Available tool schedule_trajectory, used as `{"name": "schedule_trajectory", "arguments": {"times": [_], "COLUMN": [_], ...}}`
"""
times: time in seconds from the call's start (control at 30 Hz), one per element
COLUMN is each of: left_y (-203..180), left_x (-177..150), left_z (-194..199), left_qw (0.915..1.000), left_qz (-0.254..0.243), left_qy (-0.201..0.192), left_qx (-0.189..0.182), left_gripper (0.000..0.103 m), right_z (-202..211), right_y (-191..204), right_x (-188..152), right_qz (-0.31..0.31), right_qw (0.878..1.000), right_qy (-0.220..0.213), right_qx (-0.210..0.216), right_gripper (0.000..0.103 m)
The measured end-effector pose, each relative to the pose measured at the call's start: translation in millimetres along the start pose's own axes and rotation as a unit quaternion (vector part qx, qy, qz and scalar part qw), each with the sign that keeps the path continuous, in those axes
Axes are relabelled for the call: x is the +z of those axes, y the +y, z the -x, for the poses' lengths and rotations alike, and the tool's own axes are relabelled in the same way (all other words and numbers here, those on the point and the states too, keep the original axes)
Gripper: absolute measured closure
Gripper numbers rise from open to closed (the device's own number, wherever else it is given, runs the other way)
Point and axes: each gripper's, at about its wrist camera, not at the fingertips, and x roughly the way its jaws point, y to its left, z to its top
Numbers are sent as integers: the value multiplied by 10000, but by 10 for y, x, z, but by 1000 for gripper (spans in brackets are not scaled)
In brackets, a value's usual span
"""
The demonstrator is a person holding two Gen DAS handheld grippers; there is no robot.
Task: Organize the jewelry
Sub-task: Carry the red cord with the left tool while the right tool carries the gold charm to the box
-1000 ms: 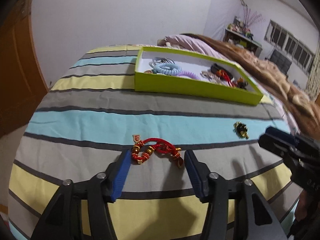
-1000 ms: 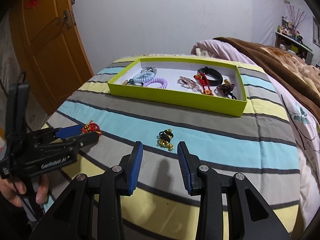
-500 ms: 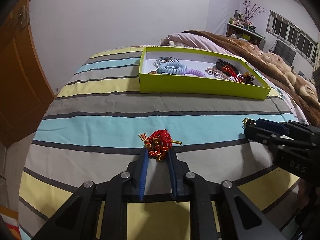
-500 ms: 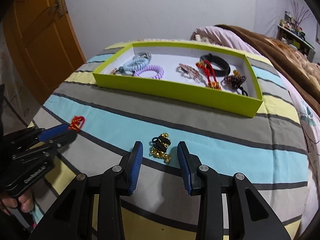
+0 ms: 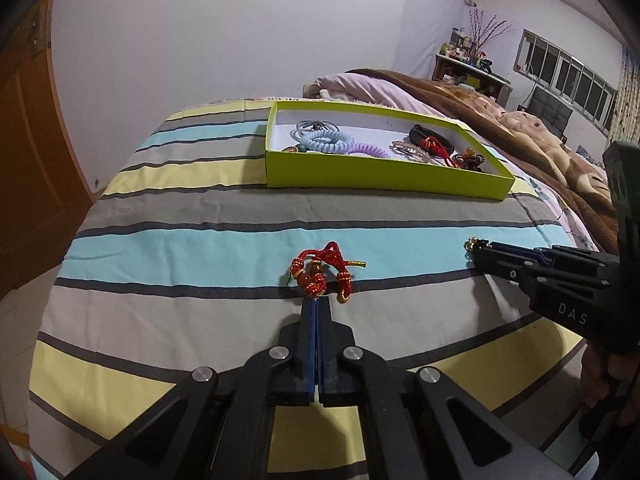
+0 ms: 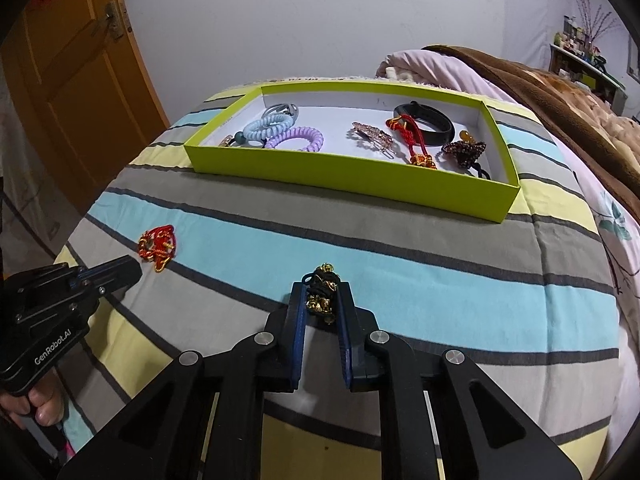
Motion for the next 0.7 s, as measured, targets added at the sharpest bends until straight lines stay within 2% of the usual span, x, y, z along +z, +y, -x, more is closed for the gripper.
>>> {"name": "schedule_trajectory", "arguments": {"times": [0.1, 0.17, 0.2, 0.27, 0.33, 0.43, 0.53, 0.63, 0.7], "left_y": [35, 70, 83, 97, 82, 24, -24, -80, -108], "left_x": [21, 54, 70, 93, 121, 155, 198, 236, 254], "left_z": [42, 37, 36, 31, 22, -57, -212, -272, -303], "left_qw": [9999, 9999, 9998, 9995, 9993, 9996, 9995, 9996, 9995], "left_qz": [38, 117, 160, 232, 263, 182, 125, 12, -64], "left_qy": [-100, -66, -72, -80, -106, -32, 243, 268, 278], "left_qx": [-84, -98, -76, -177, -261, -225, -138, 8, 118], "left_gripper": [103, 98, 89, 63, 56, 56, 56, 56, 62], "right_z": [19, 21, 22, 22, 20, 17, 16, 16, 17], "right_y": [-22, -33, -35, -34, -35, -37, -37, -35, -36], "right_x": [-19, -25, -25, -27, -29, -30, -30, -29, -28], "right_qz": [-57, -91, -97, -99, -97, -98, -99, -99, -97], "right_qw": [10000, 9999, 9999, 9999, 9999, 9999, 9999, 9999, 9999], "right_qy": [-4, -3, -4, -3, 3, 4, 4, 5, 3], "right_qx": [65, 77, 82, 89, 99, 103, 104, 99, 98], "right_gripper": [88, 88, 88, 88, 88, 88, 88, 88, 88]}}
